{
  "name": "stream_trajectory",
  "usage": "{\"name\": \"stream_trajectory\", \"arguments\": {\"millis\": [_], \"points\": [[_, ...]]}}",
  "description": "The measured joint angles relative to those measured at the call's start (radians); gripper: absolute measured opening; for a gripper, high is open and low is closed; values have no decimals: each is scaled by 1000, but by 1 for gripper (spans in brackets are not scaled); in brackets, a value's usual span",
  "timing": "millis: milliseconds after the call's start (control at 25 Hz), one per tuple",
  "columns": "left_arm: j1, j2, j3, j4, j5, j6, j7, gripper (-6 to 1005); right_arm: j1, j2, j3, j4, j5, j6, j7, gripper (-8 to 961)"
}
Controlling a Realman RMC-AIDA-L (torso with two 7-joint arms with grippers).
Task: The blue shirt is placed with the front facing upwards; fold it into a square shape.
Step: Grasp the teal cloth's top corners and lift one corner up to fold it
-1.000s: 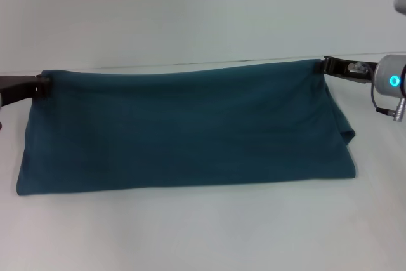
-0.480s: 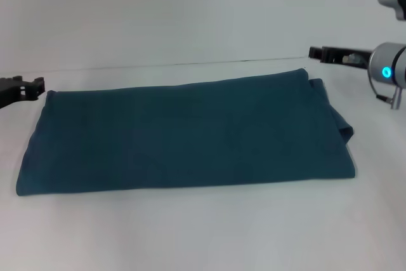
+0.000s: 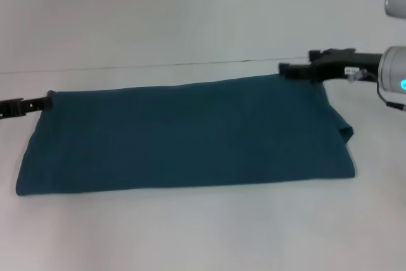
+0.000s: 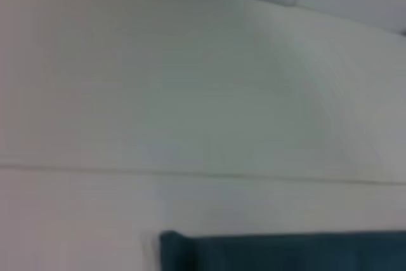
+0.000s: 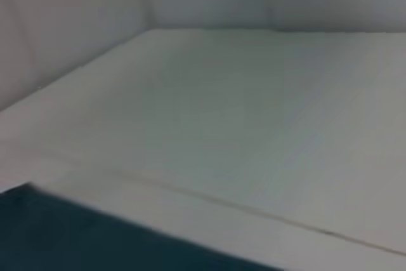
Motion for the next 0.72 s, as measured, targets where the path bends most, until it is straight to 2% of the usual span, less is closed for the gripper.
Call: {"name": "stream_trajectory", "arguments": {"millis": [80,160,240,400,480,720], "points": [[16,0,8,18,5,27,-20,765,-20,-3,-4,-5,46,-70,-43,826],[30,1,19,33,26,30,-66,784,-52,-4,-4,-8,124,-125,-119,916],[44,-4,22,46,48,18,-97,802,-91,0,-5,-4,222,-155,-215,926],[72,-32,22,86,66,-6,-106,839,-148,5,-14,82,413,-173,-382,946],[76,-37,24,89,78,-6,-114,858,-161,2,-16,124,456,-178,-419,902],[72,-36,50,79,79,-13,-121,856,-173,2,-37,160,459,-178,-440,874]]}}
